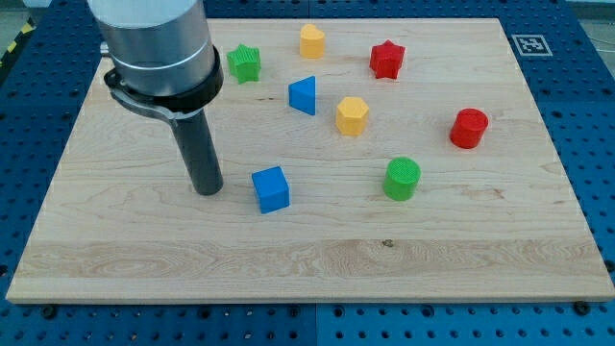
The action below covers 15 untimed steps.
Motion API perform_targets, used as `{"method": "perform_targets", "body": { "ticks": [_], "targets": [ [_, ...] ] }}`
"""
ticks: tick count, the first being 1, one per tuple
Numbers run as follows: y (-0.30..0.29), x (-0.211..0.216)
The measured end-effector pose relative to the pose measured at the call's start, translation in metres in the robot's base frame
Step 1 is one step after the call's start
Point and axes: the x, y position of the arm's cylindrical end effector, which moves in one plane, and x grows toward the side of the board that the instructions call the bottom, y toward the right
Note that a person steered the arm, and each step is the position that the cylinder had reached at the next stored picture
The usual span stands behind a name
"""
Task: Adjust the blue cube to the bottom of the blue triangle
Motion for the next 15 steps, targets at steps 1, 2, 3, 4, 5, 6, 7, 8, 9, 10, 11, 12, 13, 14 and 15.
{"method": "perform_targets", "body": {
  "ticks": [1, 2, 3, 4, 5, 6, 7, 8, 9, 10, 11, 12, 13, 14, 15],
  "targets": [
    [0.001, 0.0],
    [0.005, 0.0],
    [0.012, 0.003],
    [0.02, 0.006],
    [0.029, 0.008],
    [0.037, 0.009],
    [0.039, 0.009],
    [0.039, 0.009],
    [0.041, 0.009],
    [0.047, 0.009],
    [0.053, 0.009],
    [0.054, 0.009],
    [0.055, 0.009],
    [0.057, 0.009],
    [0.057, 0.01]
  ]
}}
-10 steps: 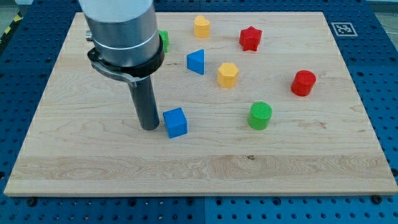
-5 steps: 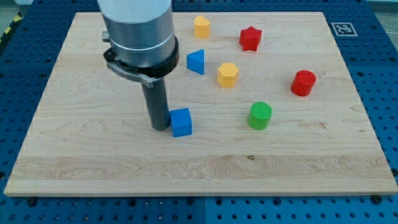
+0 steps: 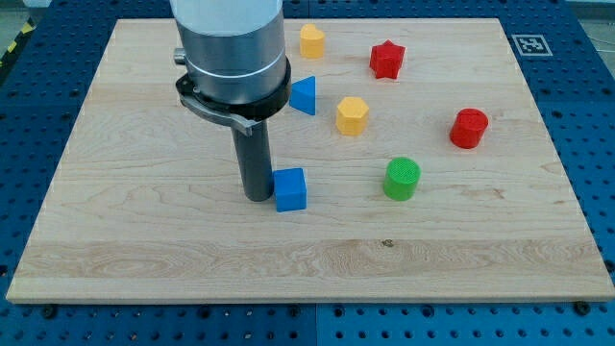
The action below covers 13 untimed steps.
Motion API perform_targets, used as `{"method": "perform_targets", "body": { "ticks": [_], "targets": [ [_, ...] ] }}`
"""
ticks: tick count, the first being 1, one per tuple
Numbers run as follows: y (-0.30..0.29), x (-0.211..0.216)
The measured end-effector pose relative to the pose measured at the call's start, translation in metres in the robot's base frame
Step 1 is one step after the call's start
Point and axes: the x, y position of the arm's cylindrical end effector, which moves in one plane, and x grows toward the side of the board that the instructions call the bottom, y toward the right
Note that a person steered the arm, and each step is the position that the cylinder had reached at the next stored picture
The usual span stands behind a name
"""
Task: Adjust the blue cube to the bottom of the blue triangle
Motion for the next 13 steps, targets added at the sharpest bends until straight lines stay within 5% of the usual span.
{"method": "perform_targets", "body": {
  "ticks": [5, 9, 13],
  "targets": [
    [0.008, 0.019],
    [0.022, -0.055],
    [0.035, -0.024]
  ]
}}
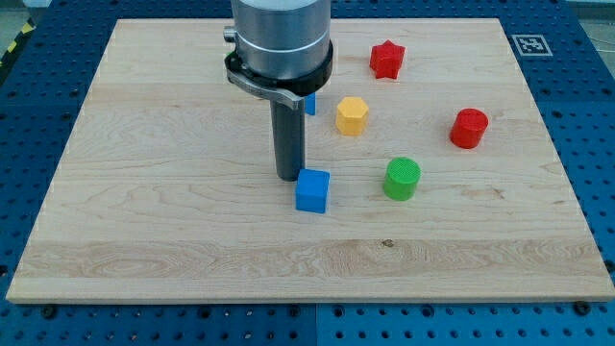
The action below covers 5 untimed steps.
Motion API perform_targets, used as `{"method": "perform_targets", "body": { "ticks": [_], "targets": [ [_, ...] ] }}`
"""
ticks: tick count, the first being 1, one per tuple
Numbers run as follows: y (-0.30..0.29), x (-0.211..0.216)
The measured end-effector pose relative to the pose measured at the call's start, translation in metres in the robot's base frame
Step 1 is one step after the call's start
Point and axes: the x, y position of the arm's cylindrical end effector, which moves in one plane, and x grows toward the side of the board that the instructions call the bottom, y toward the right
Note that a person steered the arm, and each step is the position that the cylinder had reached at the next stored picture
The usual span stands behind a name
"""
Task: Adjust the blue cube to the bottom of the blue triangle
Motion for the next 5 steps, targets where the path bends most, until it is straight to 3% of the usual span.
{"method": "perform_targets", "body": {
  "ticks": [2, 5],
  "targets": [
    [0.0, 0.004],
    [0.04, -0.03]
  ]
}}
